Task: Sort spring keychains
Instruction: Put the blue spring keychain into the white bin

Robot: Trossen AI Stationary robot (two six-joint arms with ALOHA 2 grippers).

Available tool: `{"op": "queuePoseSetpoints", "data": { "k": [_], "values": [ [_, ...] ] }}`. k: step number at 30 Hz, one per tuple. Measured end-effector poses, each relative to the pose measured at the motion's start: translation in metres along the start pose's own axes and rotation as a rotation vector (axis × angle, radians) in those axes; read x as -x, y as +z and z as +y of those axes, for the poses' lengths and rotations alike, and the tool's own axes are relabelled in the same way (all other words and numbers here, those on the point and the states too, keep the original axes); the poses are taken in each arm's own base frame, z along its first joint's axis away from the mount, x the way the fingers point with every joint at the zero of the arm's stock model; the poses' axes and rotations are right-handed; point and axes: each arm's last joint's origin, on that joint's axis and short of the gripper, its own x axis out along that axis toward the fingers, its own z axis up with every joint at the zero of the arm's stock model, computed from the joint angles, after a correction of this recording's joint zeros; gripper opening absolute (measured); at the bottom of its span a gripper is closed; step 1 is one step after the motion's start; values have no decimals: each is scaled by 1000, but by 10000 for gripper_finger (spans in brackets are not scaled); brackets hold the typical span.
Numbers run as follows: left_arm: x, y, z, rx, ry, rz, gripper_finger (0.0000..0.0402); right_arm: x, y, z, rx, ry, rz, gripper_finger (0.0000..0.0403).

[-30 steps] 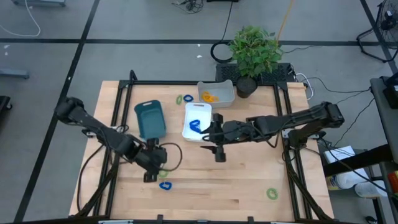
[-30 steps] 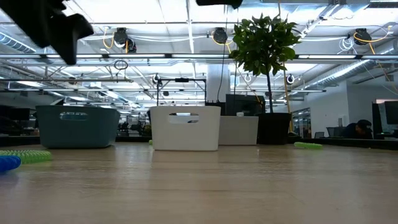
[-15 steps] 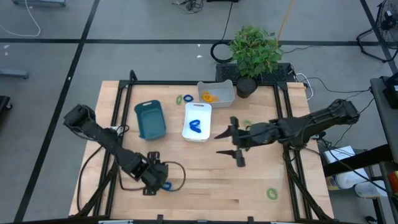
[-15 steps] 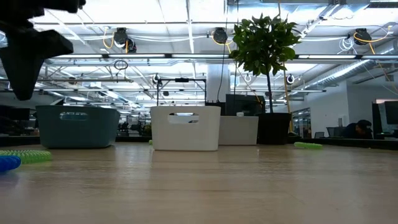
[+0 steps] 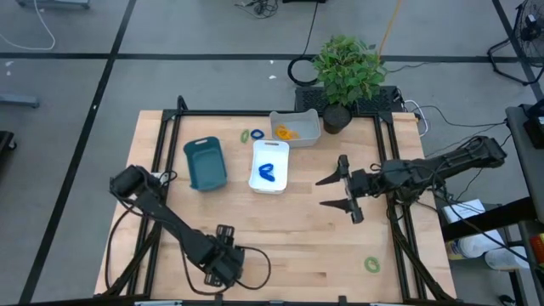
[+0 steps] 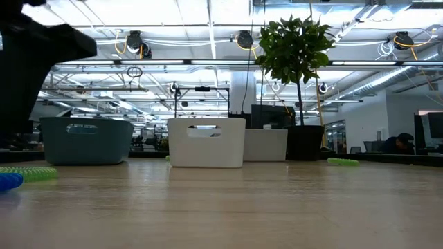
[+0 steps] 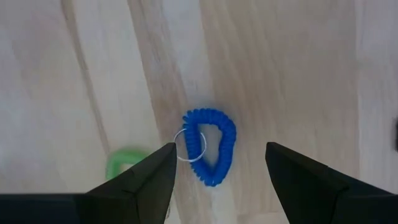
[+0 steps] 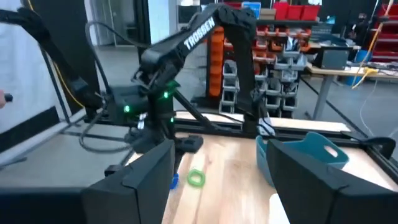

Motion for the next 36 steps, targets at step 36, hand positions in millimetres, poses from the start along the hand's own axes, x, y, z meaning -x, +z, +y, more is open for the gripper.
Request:
{"op": "queuePoseSetpoints", "data": {
  "k": [36],
  "values": [
    [-28, -1, 21, 98, 48, 47, 253, -6, -6, 30, 48, 149, 10, 240]
  ]
}}
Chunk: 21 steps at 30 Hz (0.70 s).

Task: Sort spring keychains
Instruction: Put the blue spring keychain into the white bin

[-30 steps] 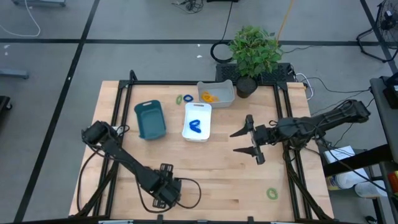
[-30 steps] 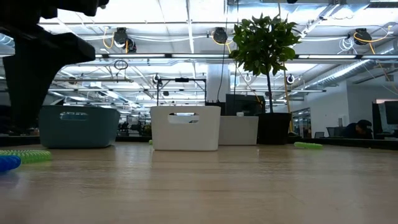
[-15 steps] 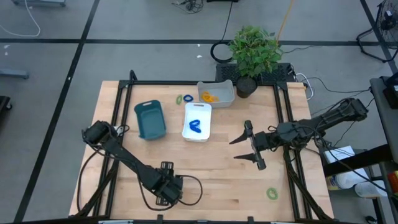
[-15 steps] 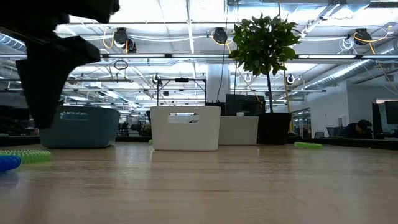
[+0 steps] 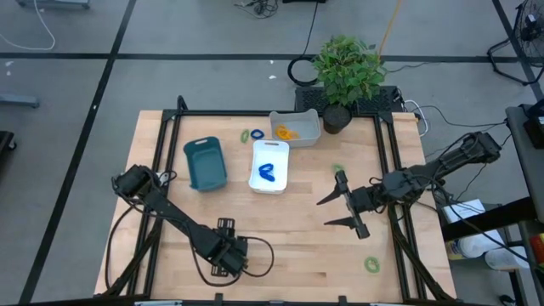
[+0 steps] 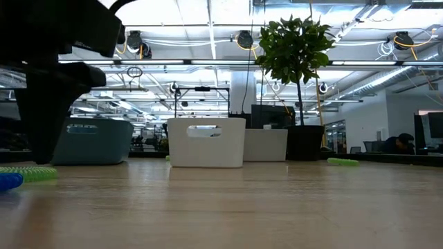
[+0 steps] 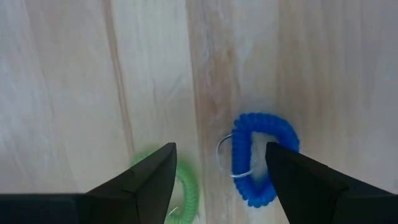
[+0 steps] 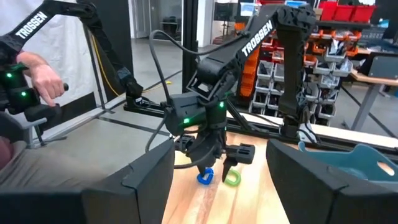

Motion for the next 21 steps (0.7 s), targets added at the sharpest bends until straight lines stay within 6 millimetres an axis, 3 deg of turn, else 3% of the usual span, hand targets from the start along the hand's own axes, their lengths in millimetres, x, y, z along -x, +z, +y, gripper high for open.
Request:
{"op": "queuePoseSetpoints", "data": {
  "k": [13, 21],
  "values": [
    [-12, -5, -1, -35, 18, -56, 246, 0, 4, 1, 4, 5, -37, 240],
    [-13, -2, -4, -48, -19, -84, 147, 0, 7, 1, 1, 5, -68, 240]
  ]
}}
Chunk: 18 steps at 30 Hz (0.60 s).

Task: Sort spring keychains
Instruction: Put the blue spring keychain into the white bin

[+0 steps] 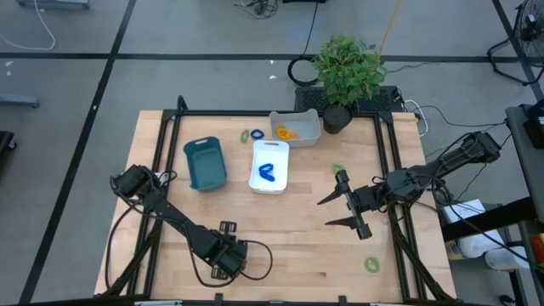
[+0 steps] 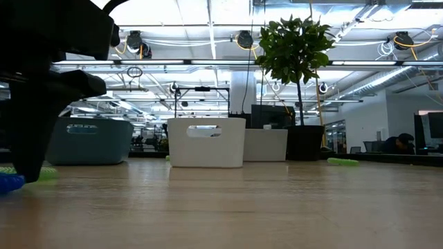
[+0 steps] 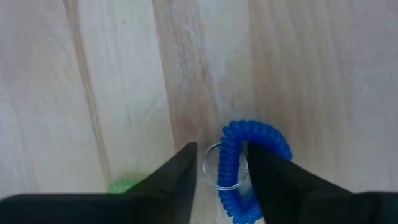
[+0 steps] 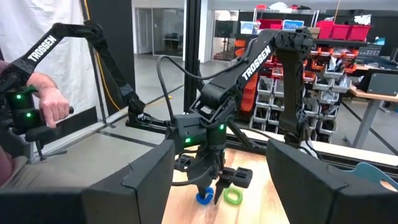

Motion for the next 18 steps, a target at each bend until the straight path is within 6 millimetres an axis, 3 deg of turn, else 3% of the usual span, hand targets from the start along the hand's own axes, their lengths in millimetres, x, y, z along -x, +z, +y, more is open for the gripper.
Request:
{"op": "queuePoseSetpoints", "data": {
  "k": [10, 18],
  "values": [
    [-14, 2, -6, -54, -30, 17, 19, 0, 2, 0, -2, 0, -20, 240],
    [-20, 3, -5, -48, -67, 47, 7, 0, 5, 0, 20, -1, -51, 238]
  ]
}}
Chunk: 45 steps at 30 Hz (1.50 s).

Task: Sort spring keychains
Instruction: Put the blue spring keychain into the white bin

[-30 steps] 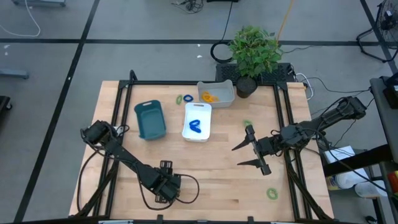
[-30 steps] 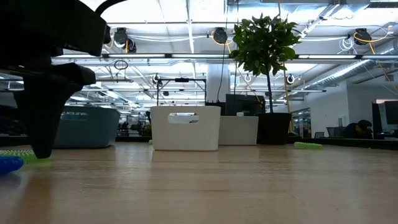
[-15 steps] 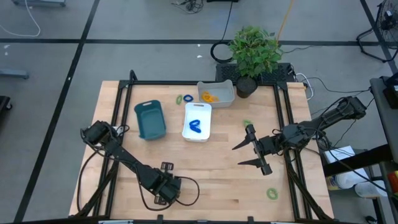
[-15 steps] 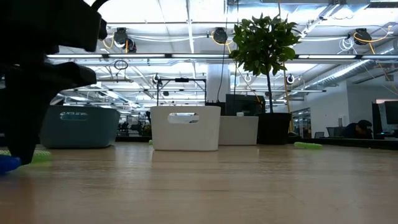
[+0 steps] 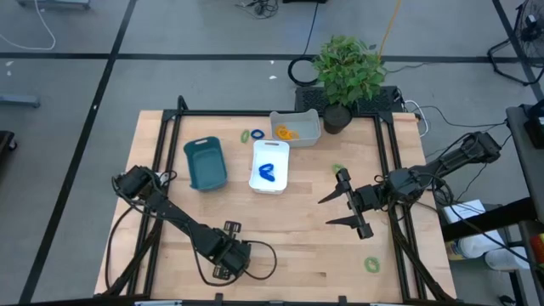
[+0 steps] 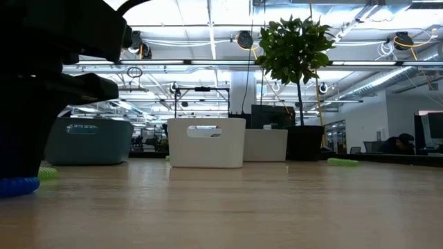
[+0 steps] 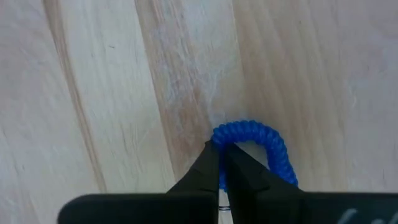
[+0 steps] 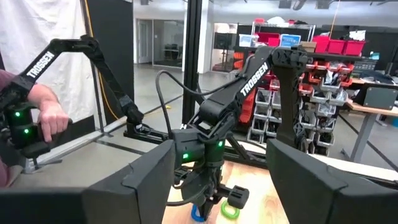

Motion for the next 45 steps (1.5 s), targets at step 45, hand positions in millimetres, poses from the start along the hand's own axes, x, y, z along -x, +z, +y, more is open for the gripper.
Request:
{"op": "queuePoseSetpoints", "data": {
  "k": [45],
  "values": [
    [150, -62, 69, 45, 74, -8, 5, 0, 4, 0, 20, -2, -43, 188]
  ]
}}
